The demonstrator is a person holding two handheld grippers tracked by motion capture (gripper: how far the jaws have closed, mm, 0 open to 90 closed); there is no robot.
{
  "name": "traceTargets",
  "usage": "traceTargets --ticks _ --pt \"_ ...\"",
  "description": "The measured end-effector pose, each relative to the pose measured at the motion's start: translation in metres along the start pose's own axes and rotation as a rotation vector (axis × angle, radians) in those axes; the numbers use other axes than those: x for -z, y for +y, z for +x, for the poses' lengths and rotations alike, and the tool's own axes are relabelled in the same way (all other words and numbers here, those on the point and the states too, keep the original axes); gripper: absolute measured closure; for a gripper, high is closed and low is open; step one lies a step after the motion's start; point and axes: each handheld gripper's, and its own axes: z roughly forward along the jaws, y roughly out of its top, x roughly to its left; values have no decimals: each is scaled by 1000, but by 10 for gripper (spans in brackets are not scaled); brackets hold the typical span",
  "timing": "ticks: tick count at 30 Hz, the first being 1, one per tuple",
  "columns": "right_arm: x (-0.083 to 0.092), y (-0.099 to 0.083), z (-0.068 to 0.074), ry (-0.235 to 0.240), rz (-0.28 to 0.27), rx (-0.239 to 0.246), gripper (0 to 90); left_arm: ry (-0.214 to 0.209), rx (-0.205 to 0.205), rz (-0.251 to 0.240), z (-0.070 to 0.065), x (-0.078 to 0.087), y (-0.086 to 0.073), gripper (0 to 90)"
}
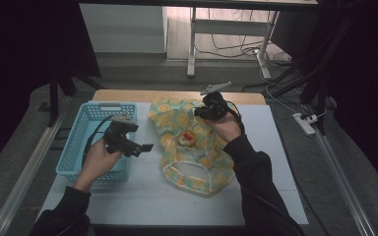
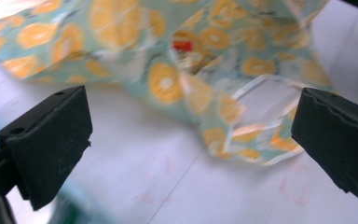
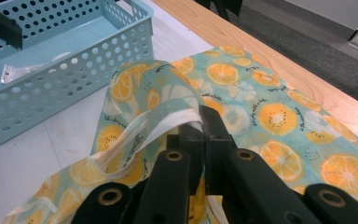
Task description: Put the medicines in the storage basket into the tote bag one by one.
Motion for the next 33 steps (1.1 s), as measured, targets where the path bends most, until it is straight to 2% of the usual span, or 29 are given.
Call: traceTargets --ticks 5,8,14,19,24,28,33 --pt "0 0 1 1 0 1 886 37 35 19 10 11 -9 0" --pt "-1 1 2 3 -1 4 886 81 38 45 16 14 -14 0" --pt "-1 2 4 5 -1 11 886 131 63 51 32 21 -27 5" --pt "-1 2 4 5 -1 11 886 188 65 86 46 22 -39 6" --pt "-1 2 4 5 1 12 886 212 116 111 65 21 -53 3" --pt "-2 2 4 6 2 12 886 239 121 161 78 17 -63 0" --pt "-2 2 4 6 6 9 886 242 142 198 89 10 -71 0"
